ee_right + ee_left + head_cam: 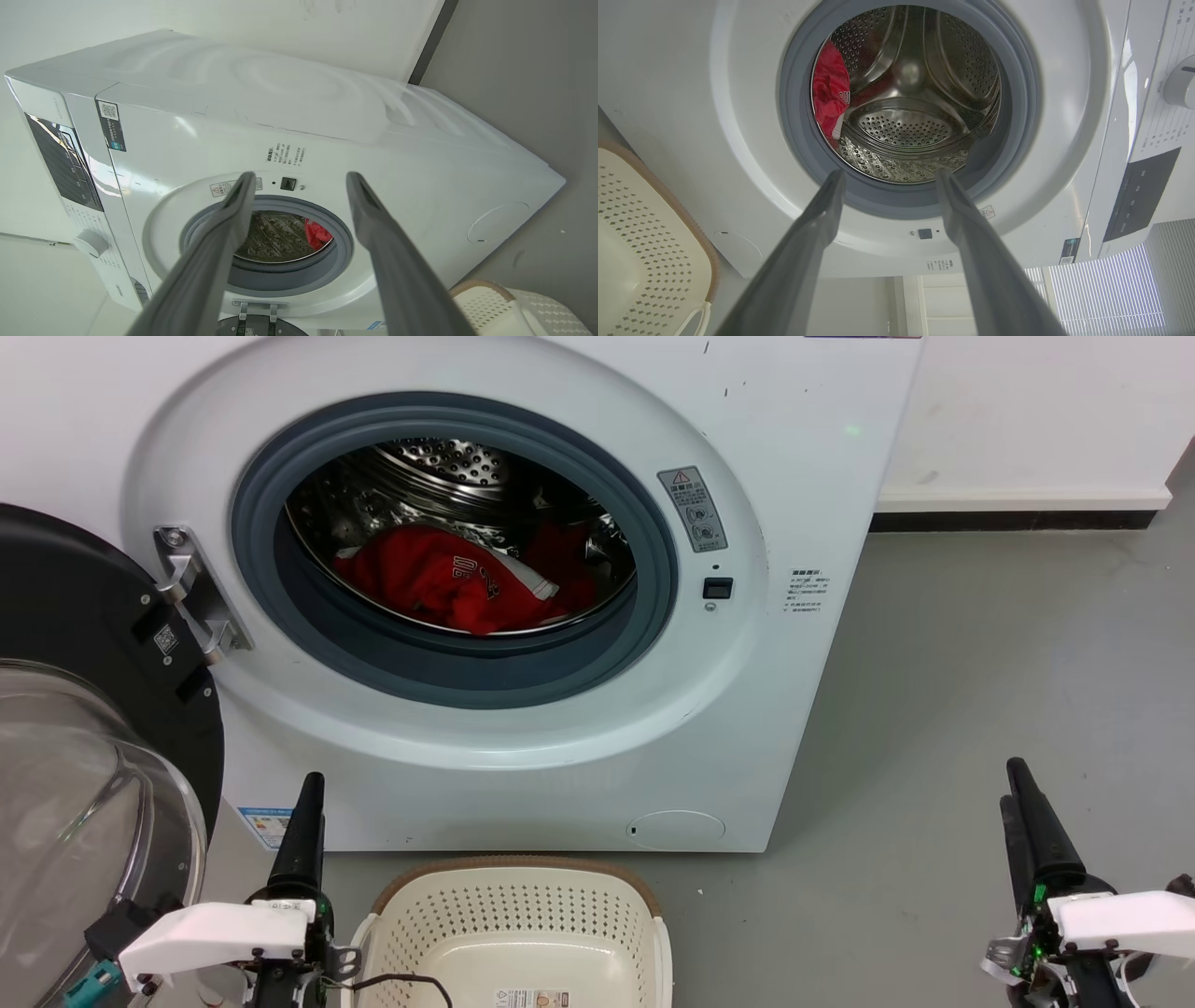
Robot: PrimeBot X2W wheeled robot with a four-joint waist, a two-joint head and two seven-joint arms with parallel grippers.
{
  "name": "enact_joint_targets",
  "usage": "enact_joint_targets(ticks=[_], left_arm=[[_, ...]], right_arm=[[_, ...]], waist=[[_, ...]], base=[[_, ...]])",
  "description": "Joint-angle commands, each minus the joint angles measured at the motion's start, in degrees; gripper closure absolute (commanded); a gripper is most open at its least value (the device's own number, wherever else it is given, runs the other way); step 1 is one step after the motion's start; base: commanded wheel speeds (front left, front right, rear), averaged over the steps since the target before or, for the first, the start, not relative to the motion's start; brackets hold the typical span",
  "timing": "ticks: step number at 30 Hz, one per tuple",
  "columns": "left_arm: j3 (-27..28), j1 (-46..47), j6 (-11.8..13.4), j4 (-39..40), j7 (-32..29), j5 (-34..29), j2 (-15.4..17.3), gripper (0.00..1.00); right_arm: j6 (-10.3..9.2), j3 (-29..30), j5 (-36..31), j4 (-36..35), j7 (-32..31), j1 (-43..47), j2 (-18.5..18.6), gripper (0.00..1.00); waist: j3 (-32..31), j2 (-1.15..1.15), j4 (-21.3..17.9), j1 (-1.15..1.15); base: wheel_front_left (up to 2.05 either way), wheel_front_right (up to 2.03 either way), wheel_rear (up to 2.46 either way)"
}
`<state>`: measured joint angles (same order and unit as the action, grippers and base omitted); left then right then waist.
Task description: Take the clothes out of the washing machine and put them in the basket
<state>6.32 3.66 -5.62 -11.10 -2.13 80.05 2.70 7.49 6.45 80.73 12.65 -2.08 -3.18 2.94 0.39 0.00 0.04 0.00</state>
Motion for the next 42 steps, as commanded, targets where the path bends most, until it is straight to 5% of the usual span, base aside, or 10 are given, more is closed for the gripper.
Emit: enact_joint_targets(ticks=[1, 18, 42], left_arm=[[-0.1, 0.3, 0.5, 1.9, 0.7, -2.6, 0.1, 0.0], [-3.7, -1.2, 5.5, 7.0, 4.6, -22.4, 0.1, 0.0], [-7.5, -3.0, 8.9, 9.2, 9.1, -45.1, 0.3, 0.0]], right_arm=[[0.0, 0.0, -2.8, -2.0, 0.6, -0.1, 0.0, 0.0], [0.0, -1.8, -24.2, -8.3, 4.6, 1.7, 0.0, 0.0], [0.0, -4.8, -50.1, -13.7, 9.0, 4.7, 0.0, 0.0]], waist=[[0.0, 0.0, 0.0, 0.0], [0.3, 0.0, 0.0, 0.0], [0.5, 0.0, 0.1, 0.0]], base=[[0.0, 0.0, 0.0], [0.0, 0.0, 0.0], [0.0, 0.0, 0.0]])
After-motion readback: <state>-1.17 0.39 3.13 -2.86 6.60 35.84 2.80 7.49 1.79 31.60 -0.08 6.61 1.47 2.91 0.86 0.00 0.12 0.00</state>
